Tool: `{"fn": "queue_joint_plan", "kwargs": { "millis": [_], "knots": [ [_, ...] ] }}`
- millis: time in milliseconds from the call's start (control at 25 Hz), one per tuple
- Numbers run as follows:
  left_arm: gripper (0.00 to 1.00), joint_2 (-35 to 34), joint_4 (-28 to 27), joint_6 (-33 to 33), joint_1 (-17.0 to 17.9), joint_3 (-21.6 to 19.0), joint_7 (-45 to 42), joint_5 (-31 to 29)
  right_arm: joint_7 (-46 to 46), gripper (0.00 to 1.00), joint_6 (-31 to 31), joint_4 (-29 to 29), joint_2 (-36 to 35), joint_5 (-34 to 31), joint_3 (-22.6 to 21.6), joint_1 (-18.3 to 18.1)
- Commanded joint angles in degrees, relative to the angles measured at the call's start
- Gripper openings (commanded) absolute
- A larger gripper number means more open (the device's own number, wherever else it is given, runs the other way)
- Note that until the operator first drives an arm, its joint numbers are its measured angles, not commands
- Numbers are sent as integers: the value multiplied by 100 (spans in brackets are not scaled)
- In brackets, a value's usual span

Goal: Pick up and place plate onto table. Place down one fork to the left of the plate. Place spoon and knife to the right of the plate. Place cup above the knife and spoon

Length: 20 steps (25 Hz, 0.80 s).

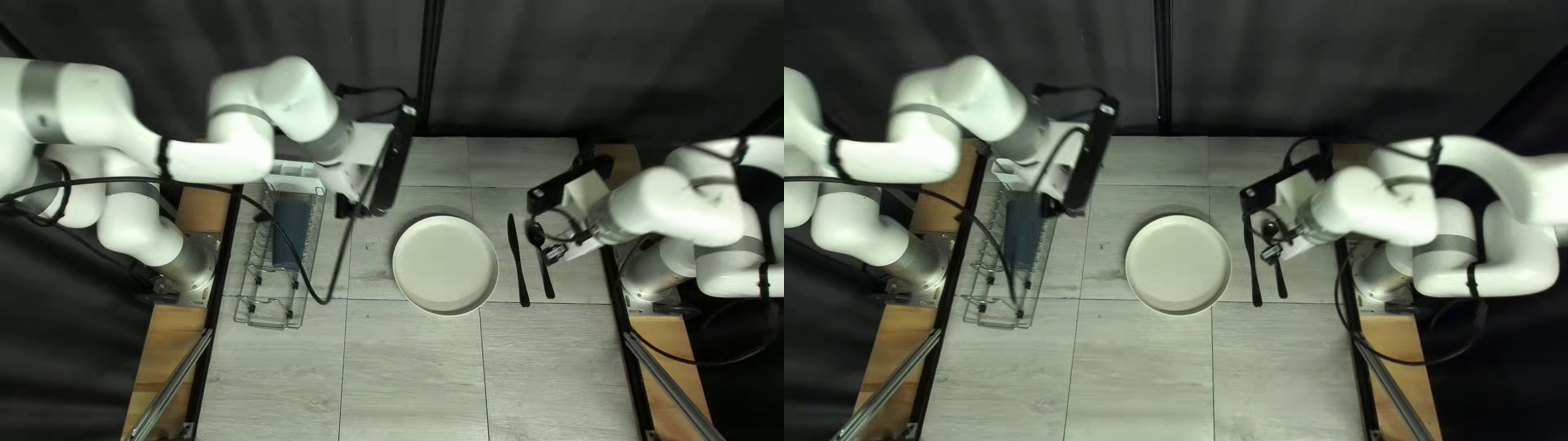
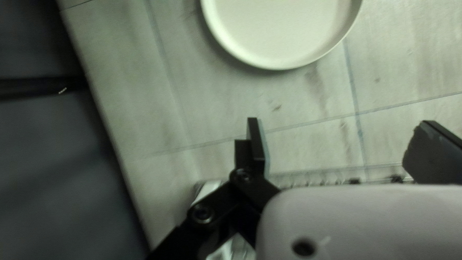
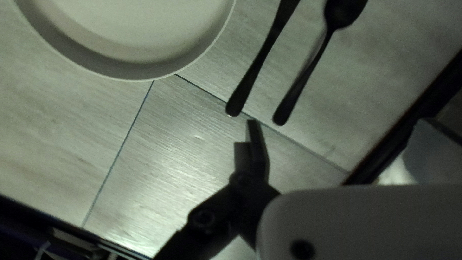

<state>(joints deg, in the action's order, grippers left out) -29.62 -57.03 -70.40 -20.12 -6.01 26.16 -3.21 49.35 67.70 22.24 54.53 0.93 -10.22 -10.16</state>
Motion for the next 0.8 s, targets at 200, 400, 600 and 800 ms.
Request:
{"fn": "queue_joint_plan", "kwargs": {
  "millis": [200, 400, 600, 800],
  "knots": [
    [100, -28, -6, -159, -75, 32, -10, -95, -12, 100, 4, 2, 9, -5, 7, 1],
    [100, -523, 734, 26, -270, 701, 1141, -630, -12, 100, 4, 2, 9, -5, 7, 1],
    [100, -742, 847, -100, -434, 935, 1281, -739, -12, 100, 4, 2, 9, -5, 7, 1],
    [100, -715, 1293, 131, -549, 1225, 1560, -871, -12, 100, 4, 2, 9, -5, 7, 1]
  ]
}}
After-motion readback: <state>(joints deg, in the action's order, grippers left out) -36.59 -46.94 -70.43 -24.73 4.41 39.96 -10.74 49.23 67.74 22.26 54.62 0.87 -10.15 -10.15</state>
